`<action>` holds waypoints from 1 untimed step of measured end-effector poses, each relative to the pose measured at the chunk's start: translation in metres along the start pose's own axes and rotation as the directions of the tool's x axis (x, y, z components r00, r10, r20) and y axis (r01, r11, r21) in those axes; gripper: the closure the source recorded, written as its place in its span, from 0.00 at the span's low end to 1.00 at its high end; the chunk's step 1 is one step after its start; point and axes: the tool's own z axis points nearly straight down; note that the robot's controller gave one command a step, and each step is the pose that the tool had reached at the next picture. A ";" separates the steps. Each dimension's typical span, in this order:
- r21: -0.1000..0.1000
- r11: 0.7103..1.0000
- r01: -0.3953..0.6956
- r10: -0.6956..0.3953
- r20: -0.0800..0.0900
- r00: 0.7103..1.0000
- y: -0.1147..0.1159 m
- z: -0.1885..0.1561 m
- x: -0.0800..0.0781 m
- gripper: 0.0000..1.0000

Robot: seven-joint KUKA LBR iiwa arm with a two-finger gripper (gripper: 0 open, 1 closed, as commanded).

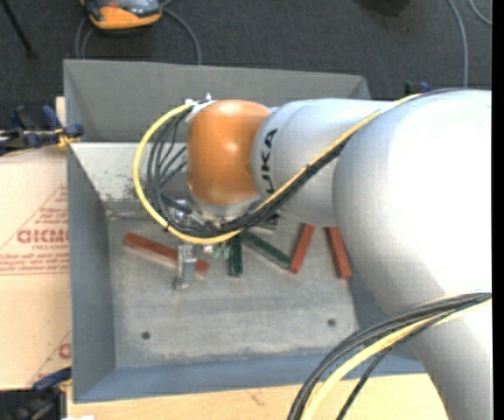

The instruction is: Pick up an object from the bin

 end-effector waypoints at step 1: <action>-0.002 0.984 -0.177 0.177 0.000 0.984 -0.007 -0.002 -0.005 1.00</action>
Offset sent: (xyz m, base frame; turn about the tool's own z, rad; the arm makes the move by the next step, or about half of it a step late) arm 0.0000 0.0000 0.0000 0.0000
